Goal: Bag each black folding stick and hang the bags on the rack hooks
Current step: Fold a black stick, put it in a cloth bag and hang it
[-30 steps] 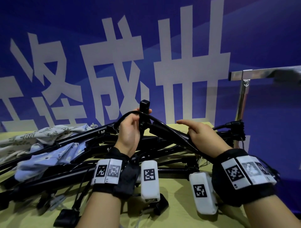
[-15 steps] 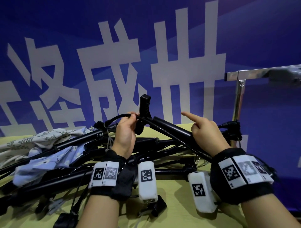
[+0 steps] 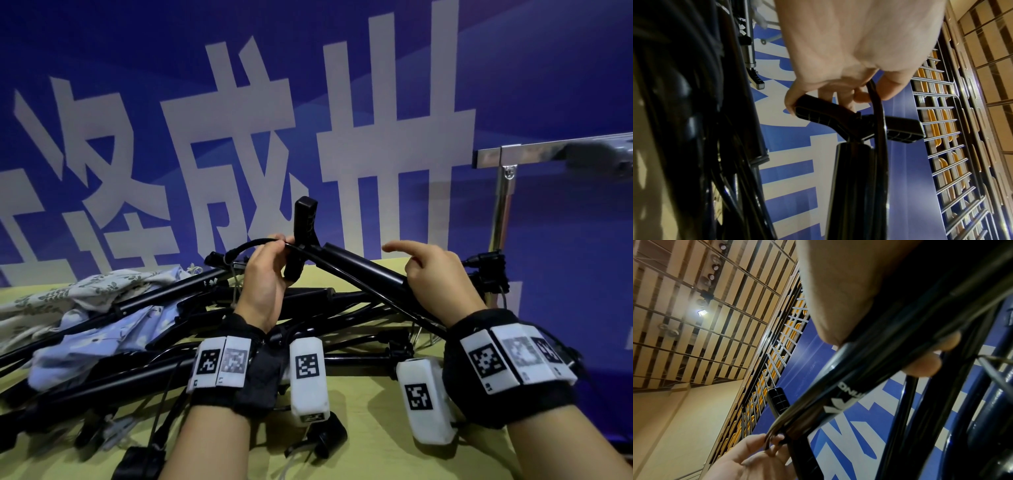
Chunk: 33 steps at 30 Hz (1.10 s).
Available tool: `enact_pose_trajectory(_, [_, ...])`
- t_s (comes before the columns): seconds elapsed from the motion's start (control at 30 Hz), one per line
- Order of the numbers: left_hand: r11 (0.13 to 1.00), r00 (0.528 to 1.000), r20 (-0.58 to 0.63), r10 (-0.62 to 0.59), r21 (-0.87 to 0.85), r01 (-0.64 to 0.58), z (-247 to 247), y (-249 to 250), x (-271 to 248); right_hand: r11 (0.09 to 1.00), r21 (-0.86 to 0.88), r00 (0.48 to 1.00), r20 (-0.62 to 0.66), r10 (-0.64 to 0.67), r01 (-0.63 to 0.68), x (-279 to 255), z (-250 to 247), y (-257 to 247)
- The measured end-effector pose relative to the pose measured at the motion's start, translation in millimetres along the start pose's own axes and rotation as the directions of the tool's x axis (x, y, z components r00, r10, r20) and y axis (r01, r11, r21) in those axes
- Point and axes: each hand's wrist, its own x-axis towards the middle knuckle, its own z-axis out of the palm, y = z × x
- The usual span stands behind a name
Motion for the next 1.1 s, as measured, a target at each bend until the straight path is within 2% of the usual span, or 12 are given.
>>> enact_pose_trajectory(0.17, [1.000,1.000,0.003,0.009,-0.007,-0.009,1.3,-0.1,0.2,1.000,0.002,1.000,-0.016,-0.004,0.004,-0.8,-0.5,0.0])
enact_pose_trajectory(0.27, [0.998,1.000,0.019,0.018,0.067,-0.019,0.3,-1.7,0.5,1.000,0.014,1.000,-0.018,-0.010,0.010,-1.0,-1.6,-0.4])
enact_pose_trajectory(0.53, [0.957,0.998,-0.054,0.033,0.290,-0.015,4.3,-8.7,3.3,1.000,0.002,0.993,0.113,-0.024,0.024,-3.5,2.4,-3.1])
enact_pose_trajectory(0.67, [0.959,0.995,-0.101,0.013,0.284,0.017,3.8,-10.5,4.6,0.999,0.017,0.988,0.149,-0.041,0.039,-3.2,7.2,-3.5])
enact_pose_trajectory(0.77, [0.969,0.991,-0.132,-0.003,0.244,0.036,3.6,-9.5,3.6,0.997,0.062,0.995,0.095,-0.040,0.034,-5.2,7.6,-5.5])
enact_pose_trajectory(0.87, [0.964,0.981,-0.192,-0.020,0.257,0.070,-0.5,-12.7,6.5,0.986,0.165,0.999,0.007,0.032,-0.032,-4.7,-0.1,-9.0])
enact_pose_trajectory(0.93, [0.961,0.967,-0.253,-0.032,0.258,0.099,-8.9,-15.5,12.4,0.969,0.209,0.991,0.069,0.119,-0.130,0.7,-12.6,-15.1])
enact_pose_trajectory(1.0, [0.955,0.946,-0.321,-0.043,0.265,0.133,-19.0,-18.7,17.5,0.952,0.206,0.961,0.206,0.183,-0.226,9.8,-30.2,-24.8])
enact_pose_trajectory(1.07, [0.943,0.921,-0.386,-0.053,0.283,0.173,-25.8,-22.3,20.7,0.951,0.155,0.928,0.308,0.210,-0.266,22.6,-50.7,-39.7])
enact_pose_trajectory(1.1, [0.938,0.911,-0.408,-0.052,0.294,0.186,-27.1,-23.6,21.2,0.958,0.126,0.925,0.318,0.208,-0.258,29.7,-60.3,-48.7])
